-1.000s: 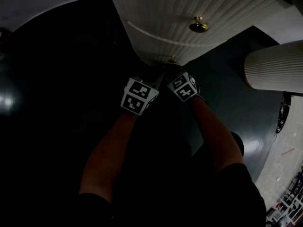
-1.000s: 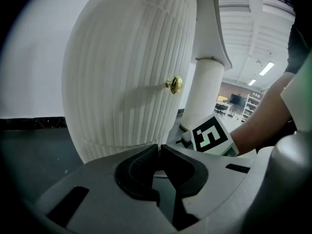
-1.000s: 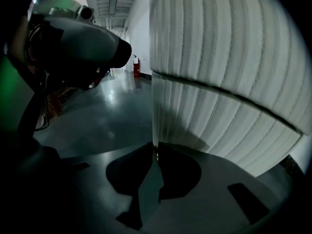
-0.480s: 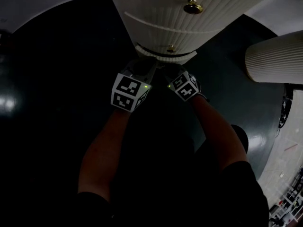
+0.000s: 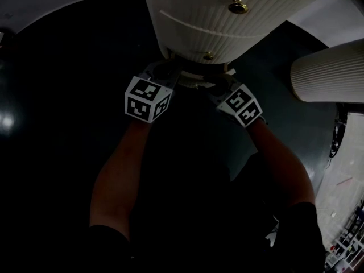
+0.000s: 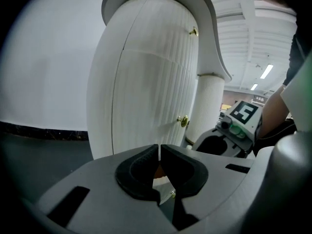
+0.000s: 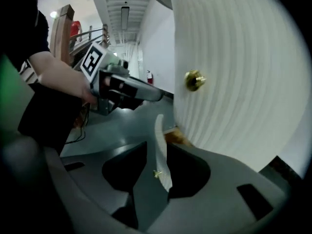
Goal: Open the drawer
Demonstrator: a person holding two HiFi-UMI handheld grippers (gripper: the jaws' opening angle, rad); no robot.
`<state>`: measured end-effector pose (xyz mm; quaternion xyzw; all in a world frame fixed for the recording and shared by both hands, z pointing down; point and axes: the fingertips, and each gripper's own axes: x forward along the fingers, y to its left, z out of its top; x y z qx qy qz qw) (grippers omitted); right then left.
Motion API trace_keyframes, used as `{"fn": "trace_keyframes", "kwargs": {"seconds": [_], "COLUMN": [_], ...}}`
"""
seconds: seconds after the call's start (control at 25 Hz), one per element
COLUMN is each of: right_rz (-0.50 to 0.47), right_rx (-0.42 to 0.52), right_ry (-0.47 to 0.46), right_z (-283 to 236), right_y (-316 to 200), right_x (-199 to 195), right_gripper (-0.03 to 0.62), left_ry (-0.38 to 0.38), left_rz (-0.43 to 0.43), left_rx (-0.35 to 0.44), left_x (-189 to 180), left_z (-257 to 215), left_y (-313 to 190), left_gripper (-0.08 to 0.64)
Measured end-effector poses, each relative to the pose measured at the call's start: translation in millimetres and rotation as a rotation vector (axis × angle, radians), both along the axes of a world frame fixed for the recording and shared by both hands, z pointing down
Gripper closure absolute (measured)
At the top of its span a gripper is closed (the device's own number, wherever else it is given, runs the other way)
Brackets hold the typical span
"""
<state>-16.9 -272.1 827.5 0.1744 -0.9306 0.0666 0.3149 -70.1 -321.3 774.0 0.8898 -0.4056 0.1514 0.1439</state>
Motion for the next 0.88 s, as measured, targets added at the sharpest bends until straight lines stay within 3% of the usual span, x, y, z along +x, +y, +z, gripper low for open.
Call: {"fn": "trace_keyframes", "kwargs": {"seconds": [0.16, 0.24, 0.44, 0.64, 0.88], "right_rz": [0.251, 0.322, 0.287, 0.246, 0.078], "right_rx": [-0.018, -0.059, -0.127, -0.222, -0.235], "right_ry": [-0.094, -0.092, -0.036, -0.017, 0.063], "right_z": [-4.3, 6.6, 22.8, 22.1, 24.1], "right_y": [-46.7, -57.0, -52.9, -36.7, -1.3], "right_x": [37.8, 51.4, 49.5, 48.3, 37.9], "right_gripper": [0.507, 0.543, 0.572, 0.575, 0.575], "left_ry": [-0.012, -0.01, -0.045, -0.044, -0.043], "left_rz": [0.039, 0.066, 0.119, 0.111, 0.099], "left_rx": [-0.016, -0.023, -0.035, -0.041, 0.007], "left_x": [12.3, 19.0, 23.4, 20.9, 14.4], "left_z": [1.0, 1.7, 11.0, 6.1, -1.8], "left_y": [7.7, 12.1, 21.3, 20.5, 15.4], "left_gripper": [0.537, 0.537, 0.537, 0.537, 0.537]}}
